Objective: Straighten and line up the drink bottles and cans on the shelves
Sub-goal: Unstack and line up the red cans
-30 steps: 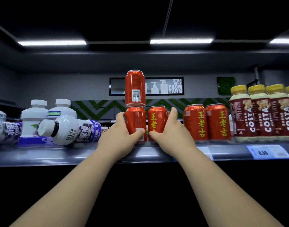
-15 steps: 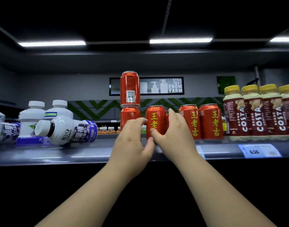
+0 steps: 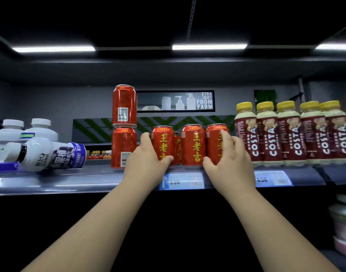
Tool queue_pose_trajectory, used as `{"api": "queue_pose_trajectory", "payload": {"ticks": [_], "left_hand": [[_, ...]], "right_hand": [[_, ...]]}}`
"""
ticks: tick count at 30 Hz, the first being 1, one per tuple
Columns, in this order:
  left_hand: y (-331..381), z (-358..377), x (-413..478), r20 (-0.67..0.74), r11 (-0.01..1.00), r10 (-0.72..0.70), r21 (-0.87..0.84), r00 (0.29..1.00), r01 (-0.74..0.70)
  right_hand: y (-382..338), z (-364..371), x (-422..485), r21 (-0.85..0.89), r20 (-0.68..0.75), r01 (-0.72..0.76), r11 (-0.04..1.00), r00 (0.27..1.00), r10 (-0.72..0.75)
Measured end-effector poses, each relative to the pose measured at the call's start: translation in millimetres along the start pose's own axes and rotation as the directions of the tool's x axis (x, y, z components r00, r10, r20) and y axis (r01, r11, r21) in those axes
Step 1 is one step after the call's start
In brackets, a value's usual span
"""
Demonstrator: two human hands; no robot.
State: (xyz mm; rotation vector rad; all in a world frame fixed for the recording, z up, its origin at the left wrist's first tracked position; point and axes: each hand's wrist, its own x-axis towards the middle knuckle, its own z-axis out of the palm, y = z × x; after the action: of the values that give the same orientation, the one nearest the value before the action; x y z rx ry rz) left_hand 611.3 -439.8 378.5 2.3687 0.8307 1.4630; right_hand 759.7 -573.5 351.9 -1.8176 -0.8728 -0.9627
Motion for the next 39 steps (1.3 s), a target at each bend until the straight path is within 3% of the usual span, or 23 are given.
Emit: {"api": "queue_pose_trajectory", "payload": {"ticks": [9,14,16,18,21,23,25,31,36,39], "left_hand": [[11,11,0,-0.028,1.000,0.013,-0.004,1.000,-0.014],[4,3,-2,0.029,0.994,0.067,-0.084,0.997,-0.064],[-7,-5,-5,-0.052,0.987,0.156,-0.018,0.986,-0.157],[-23,-15,-7,-0.253,0.968,0.248,0.101,0.935,-0.230],[-48,-33,2,-0.463,0.986,0.167,0.105,0.870,-0.133],[-58,-42,11,-0.391,0.999,0.031,0.024,0.920,-0.023],[-65,-47,18,-0.233,0.999,-0.028,-0.028,0.972,0.022],[-82,-55,33,-0.038,0.989,0.035,-0.141,0.999,-0.041],[-107,-73,47,0.075,0.971,0.071,-0.232,0.995,-0.051],[-119,-77,50,0.092,0.962,0.090,-0.267,0.992,-0.063]], "right_hand": [[9,-4,2,0.122,0.015,-0.039,0.992,0.999,0.038],[9,-5,-3,0.174,0.004,-0.031,0.984,1.000,0.031],[7,-6,-5,0.220,-0.018,-0.001,0.976,1.000,0.006],[1,-6,-9,0.243,-0.084,0.091,0.966,0.994,-0.072],[-29,-3,-12,0.320,-0.155,0.225,0.920,0.971,-0.184],[-57,-1,-10,0.423,-0.123,0.241,0.874,0.970,-0.208],[-88,5,-3,0.526,-0.073,0.221,0.821,0.974,-0.216],[-177,34,39,0.663,0.190,-0.003,0.748,0.968,-0.164],[-213,70,62,0.709,0.481,-0.331,0.623,0.873,-0.083],[-222,90,60,0.717,0.492,-0.353,0.602,0.867,-0.078]]}}
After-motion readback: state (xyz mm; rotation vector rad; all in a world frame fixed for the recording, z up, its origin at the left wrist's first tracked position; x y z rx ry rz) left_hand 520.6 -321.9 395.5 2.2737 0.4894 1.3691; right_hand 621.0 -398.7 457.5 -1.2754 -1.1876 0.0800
